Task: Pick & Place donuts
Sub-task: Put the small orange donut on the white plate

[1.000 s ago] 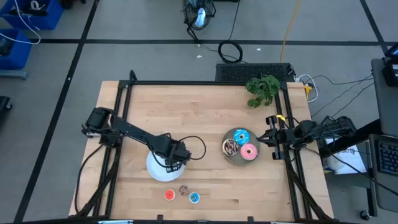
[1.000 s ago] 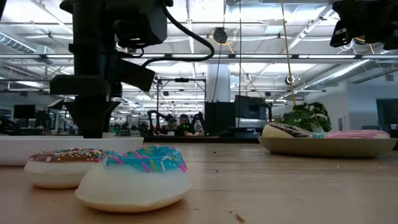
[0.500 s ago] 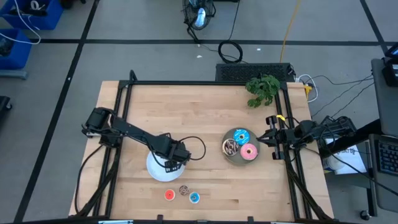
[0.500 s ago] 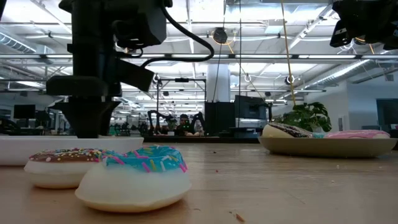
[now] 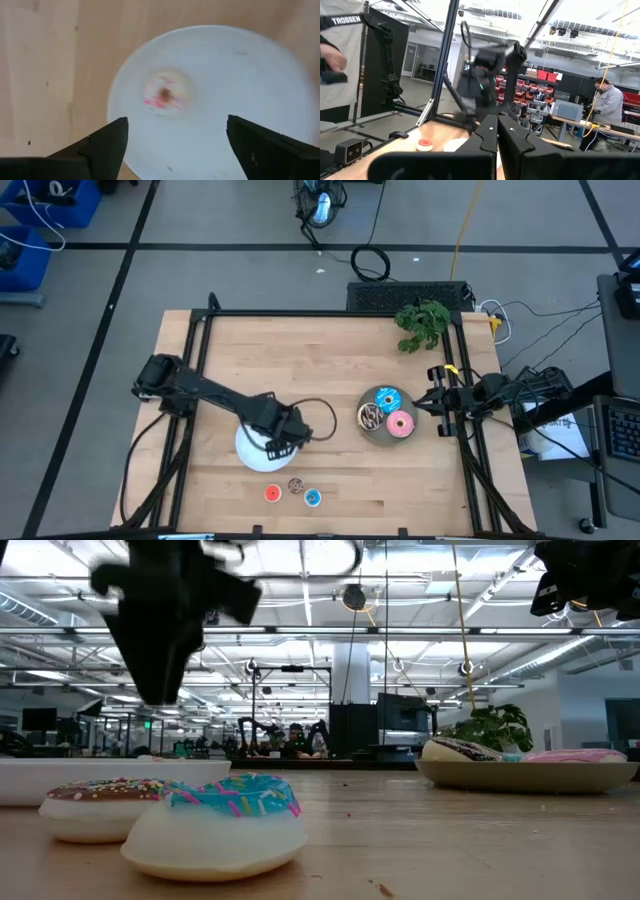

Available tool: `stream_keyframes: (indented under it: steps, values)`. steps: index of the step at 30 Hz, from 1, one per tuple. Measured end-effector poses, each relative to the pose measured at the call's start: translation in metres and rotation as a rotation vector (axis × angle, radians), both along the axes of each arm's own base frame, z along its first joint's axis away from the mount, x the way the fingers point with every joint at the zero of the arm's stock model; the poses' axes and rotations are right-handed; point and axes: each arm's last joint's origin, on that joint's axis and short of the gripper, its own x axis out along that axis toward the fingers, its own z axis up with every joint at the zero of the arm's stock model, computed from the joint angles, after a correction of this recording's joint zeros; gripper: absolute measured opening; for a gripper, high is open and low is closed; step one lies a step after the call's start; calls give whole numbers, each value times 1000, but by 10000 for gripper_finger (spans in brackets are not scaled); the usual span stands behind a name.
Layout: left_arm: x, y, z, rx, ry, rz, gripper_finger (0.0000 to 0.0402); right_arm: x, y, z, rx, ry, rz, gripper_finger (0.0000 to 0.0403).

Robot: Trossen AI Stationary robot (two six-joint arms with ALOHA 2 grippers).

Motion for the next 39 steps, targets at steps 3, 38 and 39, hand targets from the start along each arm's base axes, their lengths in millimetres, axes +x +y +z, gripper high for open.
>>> stream_keyframes:
  steps: [3, 38, 39]
  values:
    - [1, -18, 24, -16, -34, -45, 312, 0, 0, -1, -2, 10, 0, 0]
    - [-16, -99, 60, -73, -240, -266, 4, 0, 0, -1, -10, 11, -2, 0]
    - [-16, -102, 60, -69, -252, -284, 5, 0, 0, -1, -10, 12, -2, 0]
